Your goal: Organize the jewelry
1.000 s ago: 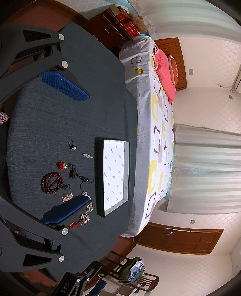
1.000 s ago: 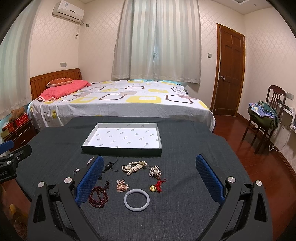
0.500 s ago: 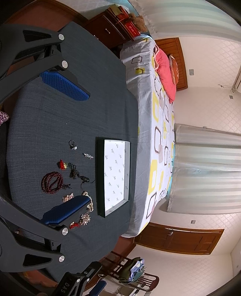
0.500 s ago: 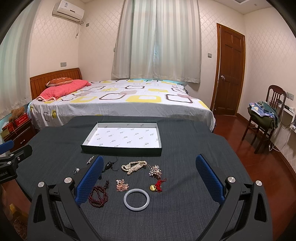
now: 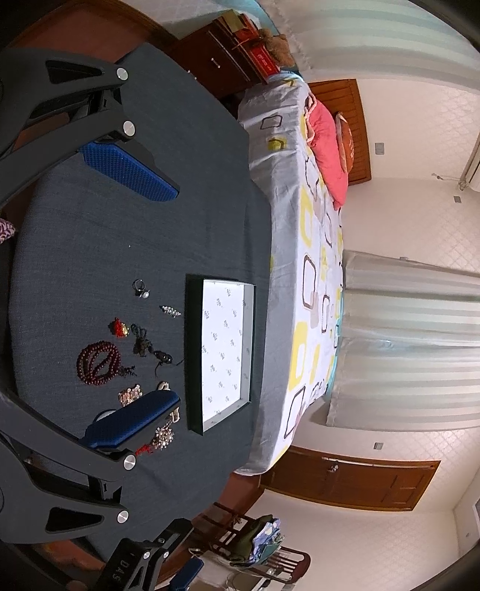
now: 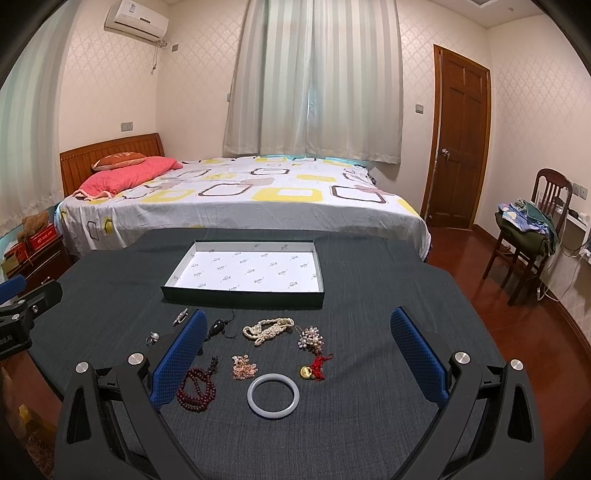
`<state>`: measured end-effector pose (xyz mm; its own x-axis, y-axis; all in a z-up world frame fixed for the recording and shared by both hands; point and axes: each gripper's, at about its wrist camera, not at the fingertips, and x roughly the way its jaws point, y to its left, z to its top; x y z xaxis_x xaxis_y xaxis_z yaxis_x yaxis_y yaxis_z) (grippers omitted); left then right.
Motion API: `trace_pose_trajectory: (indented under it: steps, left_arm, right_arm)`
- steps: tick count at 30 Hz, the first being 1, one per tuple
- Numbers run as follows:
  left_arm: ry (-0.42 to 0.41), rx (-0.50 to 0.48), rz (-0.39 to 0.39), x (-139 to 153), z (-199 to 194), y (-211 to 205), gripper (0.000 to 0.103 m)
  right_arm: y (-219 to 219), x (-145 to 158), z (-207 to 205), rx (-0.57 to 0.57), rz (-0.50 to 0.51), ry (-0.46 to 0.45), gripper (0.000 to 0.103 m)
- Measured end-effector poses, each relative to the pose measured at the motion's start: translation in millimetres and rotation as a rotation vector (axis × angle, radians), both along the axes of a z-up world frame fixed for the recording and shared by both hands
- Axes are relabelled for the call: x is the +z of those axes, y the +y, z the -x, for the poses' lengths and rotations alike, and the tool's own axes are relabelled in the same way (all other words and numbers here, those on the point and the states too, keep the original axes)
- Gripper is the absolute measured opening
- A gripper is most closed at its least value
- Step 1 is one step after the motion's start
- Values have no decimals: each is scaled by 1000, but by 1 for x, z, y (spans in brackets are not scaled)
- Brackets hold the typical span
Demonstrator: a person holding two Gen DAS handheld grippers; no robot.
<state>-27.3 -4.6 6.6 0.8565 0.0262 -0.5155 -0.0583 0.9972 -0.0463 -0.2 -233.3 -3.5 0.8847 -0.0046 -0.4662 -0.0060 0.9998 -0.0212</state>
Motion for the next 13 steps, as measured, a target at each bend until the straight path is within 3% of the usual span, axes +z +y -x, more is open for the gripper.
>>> trace_pose_trajectory:
  steps: [13]
  left_arm:
    - [19, 8, 26, -1, -4, 3, 100]
  right_arm:
    - [0, -1, 0, 0, 0, 0, 97]
